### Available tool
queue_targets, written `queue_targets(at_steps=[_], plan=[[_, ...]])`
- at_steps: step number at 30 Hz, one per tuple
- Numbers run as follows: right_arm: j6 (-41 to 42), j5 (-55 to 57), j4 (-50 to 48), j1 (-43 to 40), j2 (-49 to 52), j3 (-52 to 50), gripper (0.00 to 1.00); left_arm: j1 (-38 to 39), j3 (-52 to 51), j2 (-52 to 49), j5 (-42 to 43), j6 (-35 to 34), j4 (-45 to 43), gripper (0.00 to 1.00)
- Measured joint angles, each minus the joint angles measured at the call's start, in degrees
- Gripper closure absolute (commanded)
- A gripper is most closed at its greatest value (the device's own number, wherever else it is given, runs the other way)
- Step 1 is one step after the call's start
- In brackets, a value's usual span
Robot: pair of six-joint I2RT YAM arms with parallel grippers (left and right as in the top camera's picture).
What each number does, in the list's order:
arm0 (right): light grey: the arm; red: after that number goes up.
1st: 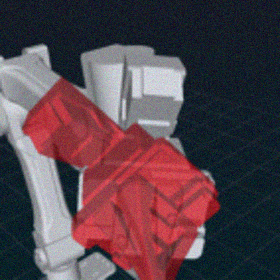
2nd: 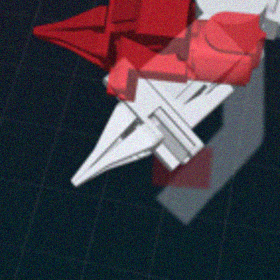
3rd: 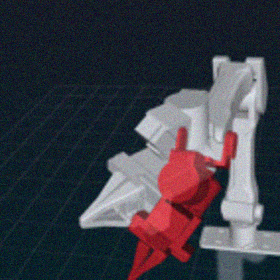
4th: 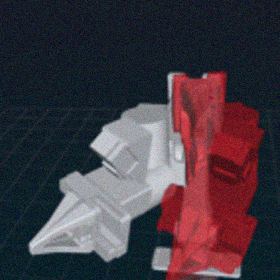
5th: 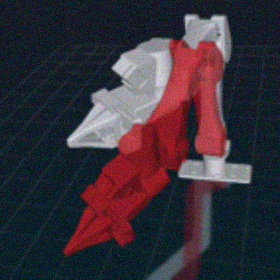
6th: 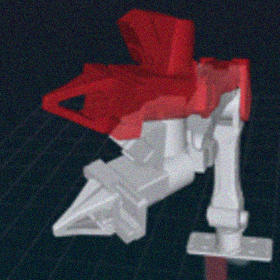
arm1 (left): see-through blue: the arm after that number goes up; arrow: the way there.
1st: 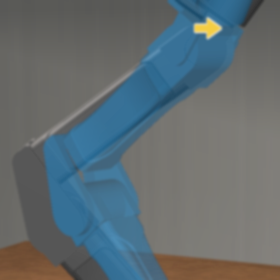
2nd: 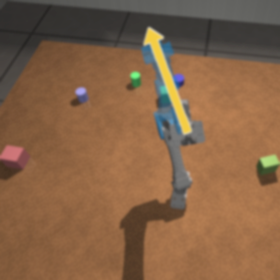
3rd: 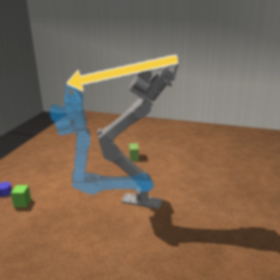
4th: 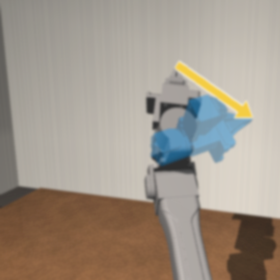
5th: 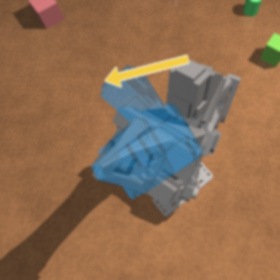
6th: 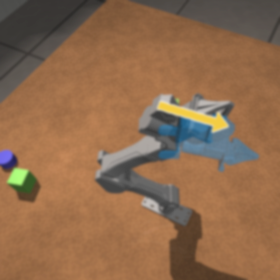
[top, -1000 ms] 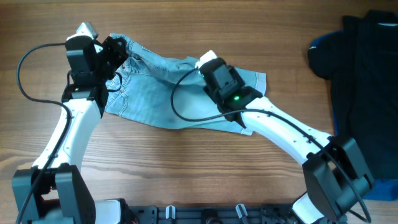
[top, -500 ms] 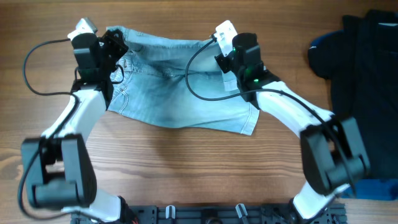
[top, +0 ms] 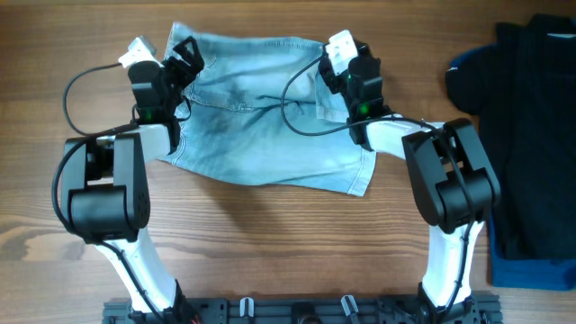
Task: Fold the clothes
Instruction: 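Pull the shorts back and lay them flat, waistband toward the far edge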
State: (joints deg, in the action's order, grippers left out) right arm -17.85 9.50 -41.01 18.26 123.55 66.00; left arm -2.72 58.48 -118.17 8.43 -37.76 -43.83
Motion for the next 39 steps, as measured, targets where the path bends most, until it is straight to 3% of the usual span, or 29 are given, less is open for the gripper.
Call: queue_targets(at_steps=[2,5,7,8,9,10,14,15,16,22,33,36,39], plan=[[3.1,0.9,6.1,0.0,-1.5,0.6,0.00,0.0,2.1,0.7,1.8,1.0,3.4,0.00],[6.0,1.0,23.0,0.0,-11.1,1.9,0.00,0.0,3.7,6.7,2.8,2.6,13.6,0.00],[7.2,-0.7,34.8,0.0,-21.5,3.1,0.00,0.0,4.7,17.0,3.0,6.0,28.2,0.00],[7.6,-2.3,40.5,0.0,-25.4,3.8,0.00,0.0,4.8,19.5,2.9,6.9,30.8,0.00],[7.9,-4.2,45.8,0.0,-29.4,4.2,0.00,0.0,5.6,24.9,2.0,8.0,41.9,0.00],[9.0,-5.3,50.7,0.0,-31.3,4.6,0.01,-0.1,5.7,28.5,1.5,8.6,48.7,0.00],[12.8,-10.2,62.5,0.0,-31.3,4.5,0.11,-0.1,5.7,30.7,-0.9,9.6,62.5,0.00],[13.6,-11.1,63.3,0.1,-30.5,4.5,0.20,-0.1,5.5,30.5,-1.3,9.7,64.5,0.00],[14.0,-11.9,63.4,0.3,-29.3,4.5,0.35,-0.1,5.5,30.3,-1.6,9.7,66.4,0.00],[15.7,-12.2,61.5,3.1,-16.7,4.3,0.37,-0.1,5.5,26.3,-1.8,10.1,68.3,0.00],[15.7,-9.4,55.1,6.3,-10.0,4.1,0.38,-0.1,5.5,22.4,-2.0,10.1,68.3,0.00],[15.9,-7.5,54.0,6.3,-8.4,4.0,0.62,-0.1,5.5,22.4,-2.0,10.1,68.3,0.00],[16.3,-7.0,52.7,6.3,-8.4,4.0,0.75,-0.1,5.5,22.4,-2.0,10.1,68.3,0.00]])
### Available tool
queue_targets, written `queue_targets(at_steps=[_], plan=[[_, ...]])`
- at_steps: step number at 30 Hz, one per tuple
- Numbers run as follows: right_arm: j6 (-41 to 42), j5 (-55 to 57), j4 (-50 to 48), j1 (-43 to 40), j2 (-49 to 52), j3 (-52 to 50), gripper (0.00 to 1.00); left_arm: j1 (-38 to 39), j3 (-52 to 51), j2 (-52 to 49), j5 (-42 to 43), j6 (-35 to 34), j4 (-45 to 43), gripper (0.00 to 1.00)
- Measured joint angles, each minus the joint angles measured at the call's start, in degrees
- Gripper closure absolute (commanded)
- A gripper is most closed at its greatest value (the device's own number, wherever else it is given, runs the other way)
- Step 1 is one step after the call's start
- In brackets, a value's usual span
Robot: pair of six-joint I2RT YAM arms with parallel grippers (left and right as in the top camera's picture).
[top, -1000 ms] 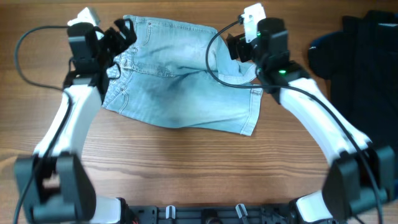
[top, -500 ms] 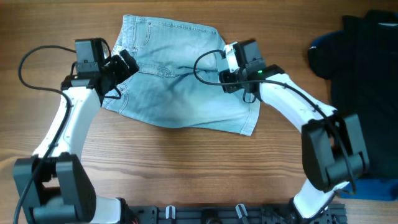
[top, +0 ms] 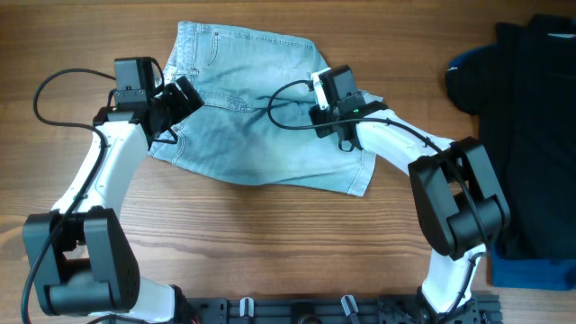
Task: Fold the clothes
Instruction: 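Pull the shorts back and lay them flat, waistband toward the far edge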
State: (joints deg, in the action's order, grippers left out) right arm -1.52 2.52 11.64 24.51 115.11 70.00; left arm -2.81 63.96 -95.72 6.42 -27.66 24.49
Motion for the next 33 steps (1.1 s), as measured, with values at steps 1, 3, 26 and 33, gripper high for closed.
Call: queue_targets(at_steps=[1,3,26,33], plan=[[-0.2,0.1,-0.2,0.0,0.0,0.0,0.87,0.0,0.0,0.0,0.0,0.0,0.0,0.00],[0.1,0.2,-0.3,0.0,0.0,0.0,0.96,0.0,0.0,0.0,0.0,0.0,0.0,0.00],[-13.4,7.2,-41.8,-15.3,10.9,3.0,0.18,0.0,0.0,0.0,-0.2,0.0,0.4,0.00],[-7.3,10.4,-15.5,-15.4,-2.9,3.5,0.00,0.0,0.0,-0.1,-0.2,0.0,0.2,0.66]])
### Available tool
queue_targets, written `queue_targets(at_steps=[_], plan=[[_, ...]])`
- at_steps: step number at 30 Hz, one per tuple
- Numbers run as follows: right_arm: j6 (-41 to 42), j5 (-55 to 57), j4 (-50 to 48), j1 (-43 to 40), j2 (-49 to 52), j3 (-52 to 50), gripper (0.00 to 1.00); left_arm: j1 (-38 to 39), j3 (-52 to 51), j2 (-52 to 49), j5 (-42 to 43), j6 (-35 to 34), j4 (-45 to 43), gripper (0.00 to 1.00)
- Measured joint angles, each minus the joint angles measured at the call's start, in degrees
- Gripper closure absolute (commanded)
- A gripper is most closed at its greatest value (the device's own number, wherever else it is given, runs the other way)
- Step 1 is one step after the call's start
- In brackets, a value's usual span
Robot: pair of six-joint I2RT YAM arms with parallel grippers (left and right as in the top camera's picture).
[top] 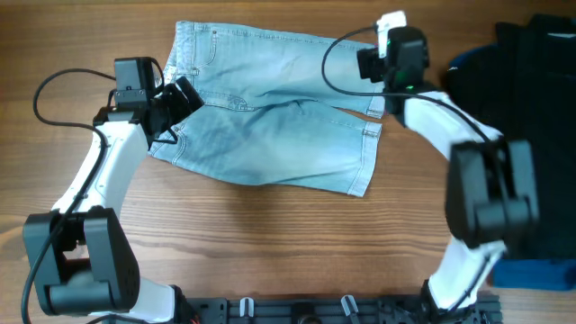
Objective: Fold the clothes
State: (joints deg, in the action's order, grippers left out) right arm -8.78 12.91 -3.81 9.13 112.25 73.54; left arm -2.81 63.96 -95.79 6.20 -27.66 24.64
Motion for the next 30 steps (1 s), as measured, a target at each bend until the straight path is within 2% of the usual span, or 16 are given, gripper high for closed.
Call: queue_targets(at_steps=[1,2,5,6,7,9,11,18,24,30], plan=[[2.9,-1.8,10.6,0.0,-6.0,0.4,0.01,0.0,0.0,0.0,0.0,0.0,0.0,0.96],[4.2,-4.0,16.4,-0.1,-9.4,0.7,0.08,0.0,0.0,0.0,0.0,0.2,0.1,0.96],[7.0,-16.3,30.4,-0.1,-16.7,1.0,0.60,0.0,0.0,0.0,-0.2,0.4,2.2,0.96],[7.4,-18.9,34.5,0.0,-17.4,1.0,0.87,-0.2,0.0,0.0,-0.2,0.4,3.1,0.96],[8.1,-22.6,40.4,0.0,-17.9,0.8,0.91,-0.6,0.0,0.0,-0.2,0.4,5.6,0.96],[10.1,-25.5,46.3,0.0,-17.9,-0.2,0.94,-1.9,0.0,0.0,-0.3,0.4,9.3,0.96],[11.8,-27.0,47.7,0.0,-17.9,-3.3,0.94,-3.1,0.0,0.0,-1.5,0.4,11.3,0.96],[16.7,-28.9,43.6,0.0,-17.7,-15.8,0.94,-4.1,0.0,-1.6,-5.4,0.4,10.3,0.96],[17.2,-29.7,39.5,3.3,-17.6,-17.9,0.95,-4.1,0.0,-10.2,-5.6,0.4,7.7,0.96],[18.2,-29.8,34.9,4.9,-12.9,-19.0,0.96,-4.1,0.0,-11.7,-5.5,0.4,8.0,0.96]])
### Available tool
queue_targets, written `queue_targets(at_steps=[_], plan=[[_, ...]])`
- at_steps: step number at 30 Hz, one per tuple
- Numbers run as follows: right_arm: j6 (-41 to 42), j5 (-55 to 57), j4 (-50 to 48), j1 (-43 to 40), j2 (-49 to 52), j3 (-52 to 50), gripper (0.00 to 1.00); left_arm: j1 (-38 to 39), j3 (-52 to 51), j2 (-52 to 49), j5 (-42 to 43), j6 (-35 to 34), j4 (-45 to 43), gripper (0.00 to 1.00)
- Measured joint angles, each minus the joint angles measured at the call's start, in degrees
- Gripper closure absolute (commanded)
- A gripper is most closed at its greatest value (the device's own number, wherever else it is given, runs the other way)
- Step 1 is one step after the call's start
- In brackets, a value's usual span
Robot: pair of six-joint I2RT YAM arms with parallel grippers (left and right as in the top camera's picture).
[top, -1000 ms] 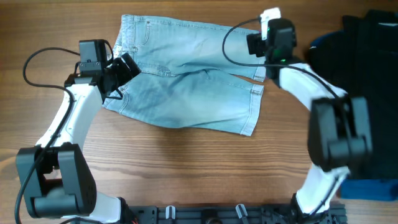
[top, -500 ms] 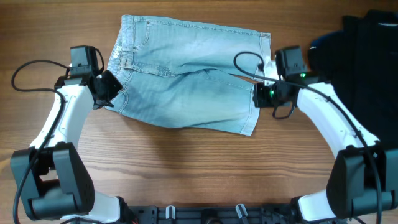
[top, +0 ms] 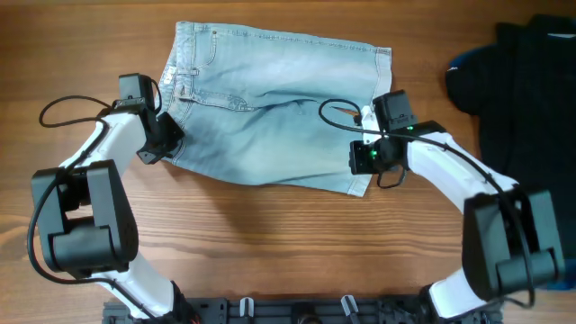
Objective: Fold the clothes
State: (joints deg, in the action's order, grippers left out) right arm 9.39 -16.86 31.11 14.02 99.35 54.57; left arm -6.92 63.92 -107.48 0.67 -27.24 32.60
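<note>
Light blue denim shorts [top: 270, 117] lie flat on the wooden table [top: 270, 234], waistband to the left and both leg hems to the right. My left gripper [top: 160, 144] is at the lower left corner of the waistband, right on the fabric edge. At the hem of the nearer leg, low against the cloth, is my right gripper [top: 362, 158]. The overhead view does not show whether either gripper's jaws are open or closed on the denim.
A pile of black clothing [top: 531, 117] with a blue edge [top: 455, 63] covers the table's right side. Both arm bases stand on a black rail [top: 306, 311] along the near edge. Cables loop off both wrists.
My right gripper has moved from the far right corner of the shorts down to the near leg's hem. My left gripper has shifted down to the waistband's lower left corner. The shorts lie unchanged.
First both grippers were at the far corners of the shorts, which lay bunched. Then both were lower on the cloth. Then the right gripper was at the far right and the upper leg lay spread out. Now both grippers are at the near edge.
</note>
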Motion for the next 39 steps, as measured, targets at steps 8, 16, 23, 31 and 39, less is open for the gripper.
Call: queue_targets(at_steps=[8,16,23,31,39], plan=[[5.3,4.7,5.6,0.5,4.9,3.0,0.96,0.2,-0.8,0.2,0.3,0.0,1.0,0.96],[10.6,10.7,16.0,-1.0,3.8,3.1,0.95,5.2,-1.1,1.0,1.5,-0.8,12.2,0.96],[11.2,11.2,20.5,-6.0,1.5,0.3,0.91,6.3,-2.2,1.0,7.2,-2.7,23.0,0.96],[10.3,12.4,19.7,-8.1,0.7,0.1,0.88,6.5,-3.3,0.5,7.2,-5.0,31.0,0.96],[8.3,11.8,23.9,-8.2,0.0,13.2,0.75,6.5,-4.0,13.7,5.1,-4.7,29.6,0.96]])
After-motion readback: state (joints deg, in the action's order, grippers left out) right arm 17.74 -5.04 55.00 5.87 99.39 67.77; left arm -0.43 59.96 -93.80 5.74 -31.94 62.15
